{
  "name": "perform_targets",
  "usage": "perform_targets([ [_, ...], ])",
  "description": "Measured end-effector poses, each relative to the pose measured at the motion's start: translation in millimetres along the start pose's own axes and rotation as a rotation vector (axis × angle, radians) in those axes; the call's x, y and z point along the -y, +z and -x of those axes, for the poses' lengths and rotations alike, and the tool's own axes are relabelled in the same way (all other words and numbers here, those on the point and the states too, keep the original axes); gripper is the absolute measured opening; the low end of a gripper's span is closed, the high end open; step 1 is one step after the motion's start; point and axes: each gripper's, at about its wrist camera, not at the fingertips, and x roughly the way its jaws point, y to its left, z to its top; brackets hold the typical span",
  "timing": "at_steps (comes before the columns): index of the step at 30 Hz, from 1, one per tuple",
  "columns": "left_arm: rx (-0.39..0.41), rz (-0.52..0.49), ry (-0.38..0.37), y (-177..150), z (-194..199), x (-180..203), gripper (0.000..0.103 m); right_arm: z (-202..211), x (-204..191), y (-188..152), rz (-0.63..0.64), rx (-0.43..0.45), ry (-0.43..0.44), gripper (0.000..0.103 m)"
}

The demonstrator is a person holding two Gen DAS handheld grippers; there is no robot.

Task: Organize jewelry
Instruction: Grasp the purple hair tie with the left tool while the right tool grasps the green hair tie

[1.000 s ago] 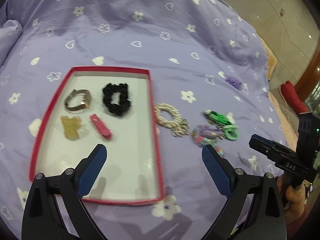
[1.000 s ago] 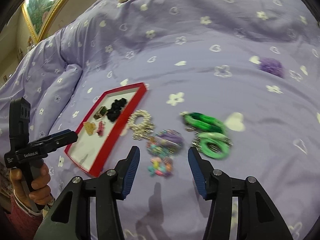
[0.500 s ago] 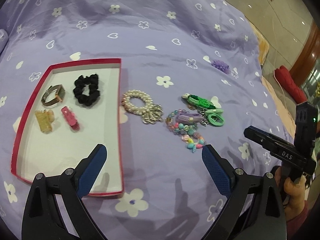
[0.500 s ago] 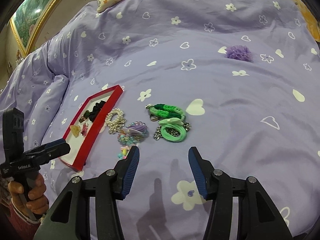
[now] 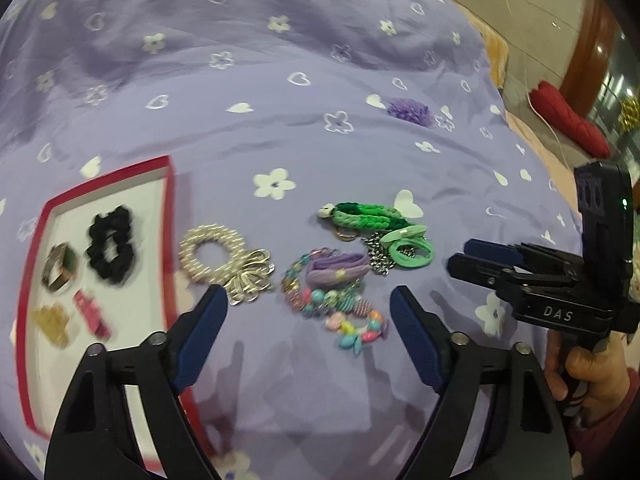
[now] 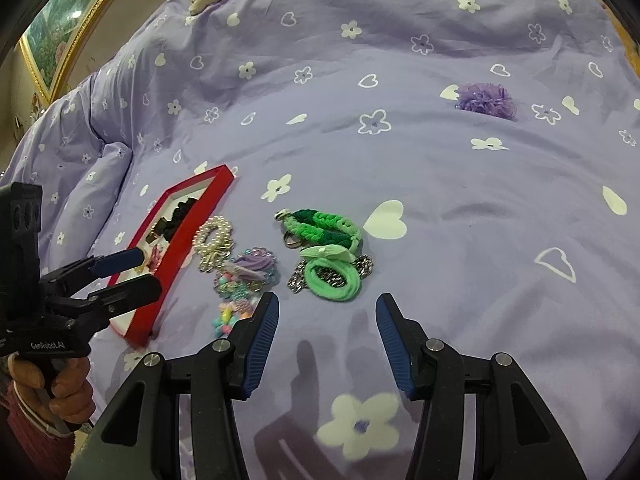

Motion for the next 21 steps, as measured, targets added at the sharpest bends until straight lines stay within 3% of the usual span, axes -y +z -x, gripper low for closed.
perform_targets([
  [8, -0.051, -0.066, -0.041, 10.3, -39.0, 13.5, 0.057, -24.8, 8.4, 7.9, 0.006, -0.044, -0.004, 0.038],
  [10, -0.063, -0.080, -0.045, 12.0, -46.4, 16.3, 0.044, -30.4, 9.8, 7.8, 0.006, -0.057, -0.007, 0.025],
  [12, -0.079, -0.106, -0.054, 11.7, -53.4, 20.5, 0.010, -33.7, 11.4, 7.7, -0.001, -0.064, -0.006, 0.008],
  [16, -0.073, -0.132, -0.047, 9.1, -53.5, 24.7, 0.006, -28.8, 13.4, 7.9, -0.010, -0.047, 0.006, 0.006],
  [21, -0.048, -0.075, -0.071, 6.6, -38.2, 12.3, 0.002, -13.6, 14.6, 9.8, -0.037, -0.008, 0.031, 0.004],
])
